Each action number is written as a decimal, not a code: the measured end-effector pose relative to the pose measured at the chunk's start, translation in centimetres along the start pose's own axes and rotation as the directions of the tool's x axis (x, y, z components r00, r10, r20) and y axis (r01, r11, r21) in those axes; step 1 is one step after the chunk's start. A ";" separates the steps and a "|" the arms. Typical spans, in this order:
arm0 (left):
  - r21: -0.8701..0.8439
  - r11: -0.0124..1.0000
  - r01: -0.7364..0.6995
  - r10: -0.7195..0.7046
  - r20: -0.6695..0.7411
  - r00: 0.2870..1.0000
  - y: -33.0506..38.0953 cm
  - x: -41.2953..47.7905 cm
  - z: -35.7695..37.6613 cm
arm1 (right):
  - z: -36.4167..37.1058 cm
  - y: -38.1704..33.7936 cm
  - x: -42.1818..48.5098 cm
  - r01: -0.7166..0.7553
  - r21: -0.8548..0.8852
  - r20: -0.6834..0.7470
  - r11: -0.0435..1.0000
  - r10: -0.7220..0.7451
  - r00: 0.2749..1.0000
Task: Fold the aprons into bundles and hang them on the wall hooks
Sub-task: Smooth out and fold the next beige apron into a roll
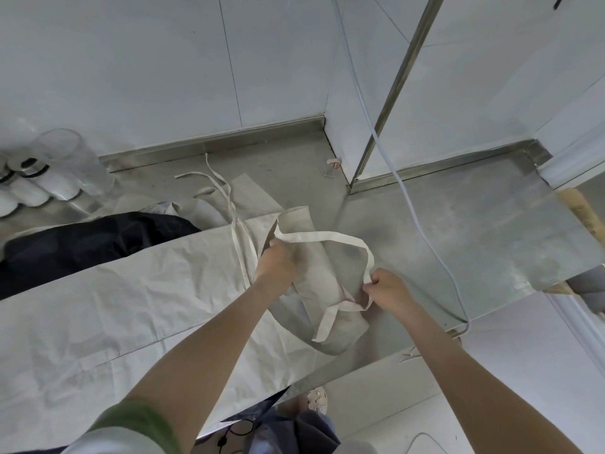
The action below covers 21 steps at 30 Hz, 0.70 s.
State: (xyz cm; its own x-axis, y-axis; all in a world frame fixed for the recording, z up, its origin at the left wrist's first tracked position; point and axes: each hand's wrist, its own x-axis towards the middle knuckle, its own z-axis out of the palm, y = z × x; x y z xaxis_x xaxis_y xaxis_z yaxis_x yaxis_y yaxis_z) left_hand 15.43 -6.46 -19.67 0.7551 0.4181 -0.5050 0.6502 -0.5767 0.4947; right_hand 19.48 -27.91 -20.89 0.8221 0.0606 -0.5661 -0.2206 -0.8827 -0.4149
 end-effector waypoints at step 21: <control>-0.584 0.782 0.218 0.042 0.399 0.916 -1.6 -5.1 -6.5 | -0.2 -4.0 -6.3 0.463 0.059 0.394 0.885 -0.446 0.803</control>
State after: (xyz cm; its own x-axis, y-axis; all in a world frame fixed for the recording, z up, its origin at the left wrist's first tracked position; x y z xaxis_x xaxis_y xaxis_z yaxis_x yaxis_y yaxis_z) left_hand 11.13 -3.13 -13.29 0.6855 0.0788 -0.7238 0.7224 0.0503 0.6897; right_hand 15.28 -24.88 -15.53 0.5519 0.6266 -0.5503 0.1544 -0.7253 -0.6709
